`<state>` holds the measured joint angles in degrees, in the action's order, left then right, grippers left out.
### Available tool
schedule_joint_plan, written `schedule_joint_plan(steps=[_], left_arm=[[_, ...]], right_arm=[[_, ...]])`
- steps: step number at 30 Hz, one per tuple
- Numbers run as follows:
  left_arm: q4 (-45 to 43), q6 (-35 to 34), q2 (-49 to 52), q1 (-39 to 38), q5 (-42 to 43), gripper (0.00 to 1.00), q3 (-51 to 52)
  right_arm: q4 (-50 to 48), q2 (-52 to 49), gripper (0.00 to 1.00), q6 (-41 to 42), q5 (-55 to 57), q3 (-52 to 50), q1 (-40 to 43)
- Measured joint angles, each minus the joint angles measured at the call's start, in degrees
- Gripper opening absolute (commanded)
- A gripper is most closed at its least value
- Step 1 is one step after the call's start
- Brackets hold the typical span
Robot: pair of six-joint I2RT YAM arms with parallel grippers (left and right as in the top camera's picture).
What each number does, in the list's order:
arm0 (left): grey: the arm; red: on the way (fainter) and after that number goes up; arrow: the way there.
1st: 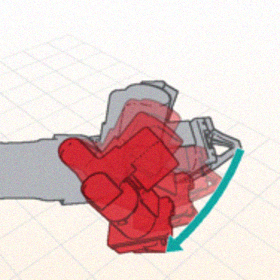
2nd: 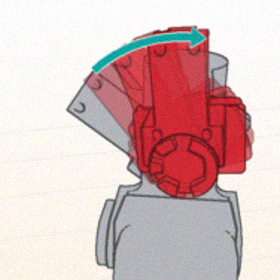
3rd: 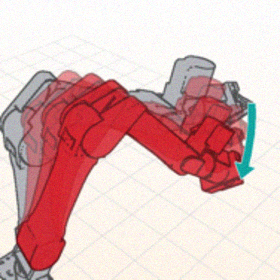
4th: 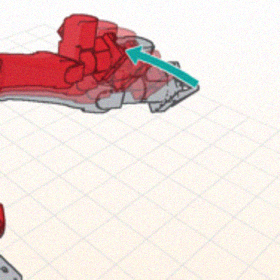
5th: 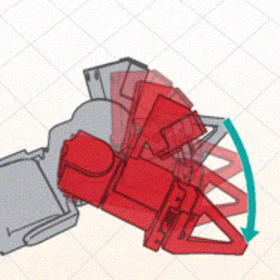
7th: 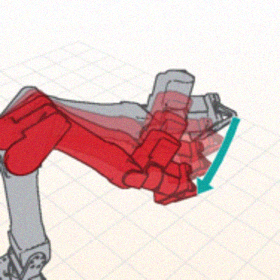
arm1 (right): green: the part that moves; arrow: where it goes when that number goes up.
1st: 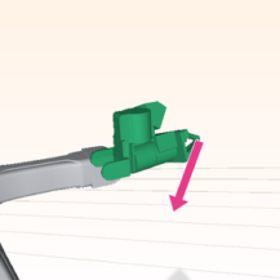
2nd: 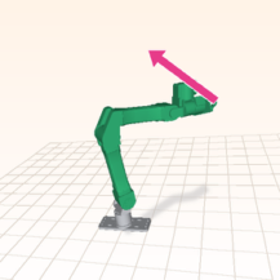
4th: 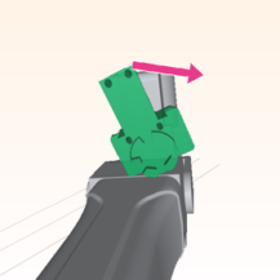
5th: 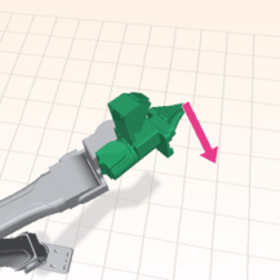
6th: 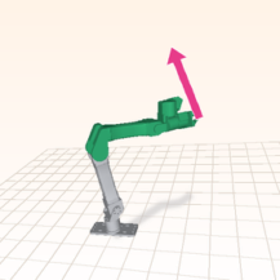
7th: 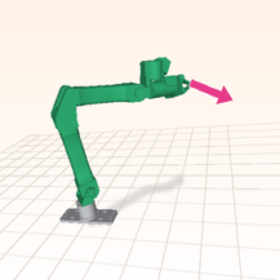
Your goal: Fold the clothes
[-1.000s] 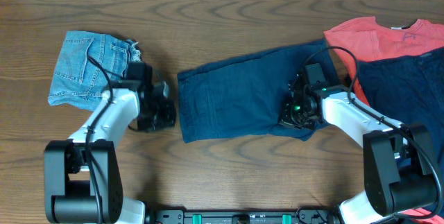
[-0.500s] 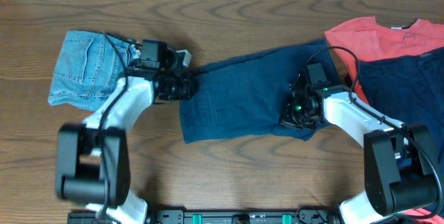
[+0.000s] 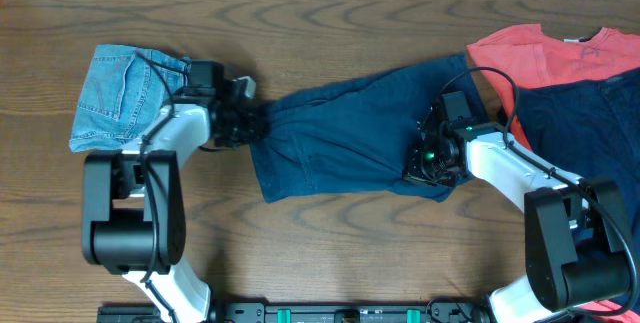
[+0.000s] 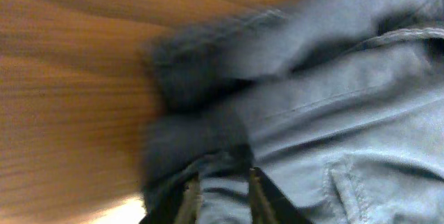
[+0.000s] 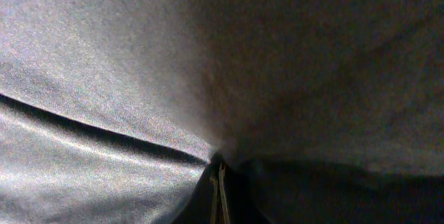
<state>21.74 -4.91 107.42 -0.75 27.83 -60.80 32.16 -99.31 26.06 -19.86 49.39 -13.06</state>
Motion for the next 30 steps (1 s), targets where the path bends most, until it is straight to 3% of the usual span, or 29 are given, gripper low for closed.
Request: schedule_joint_plan(steps=[5,11,15,24,30], left_arm=[[2.7,-0.2,-2.4,5.9,-2.3,0.55,-0.1],[11.1,-0.3,-9.9,6.1,1.2,0.69,-0.3],[16.8,-0.4,-11.5,4.7,3.1,0.73,-0.7],[14.6,-0.2,-7.5,3.5,5.2,0.86,5.3],[9.0,-0.4,-4.1,2.1,13.9,0.88,6.1]], right_arm=[[0.5,0.0,0.04,0.0,0.1,0.0,0.0],[1.2,0.1,0.07,-0.3,0.2,0.2,0.0],[2.8,0.7,0.12,-2.8,-0.1,0.2,0.0],[7.2,10.0,0.39,-8.3,1.5,-0.3,0.0],[6.9,14.2,0.24,-9.6,0.9,-0.3,0.0]])
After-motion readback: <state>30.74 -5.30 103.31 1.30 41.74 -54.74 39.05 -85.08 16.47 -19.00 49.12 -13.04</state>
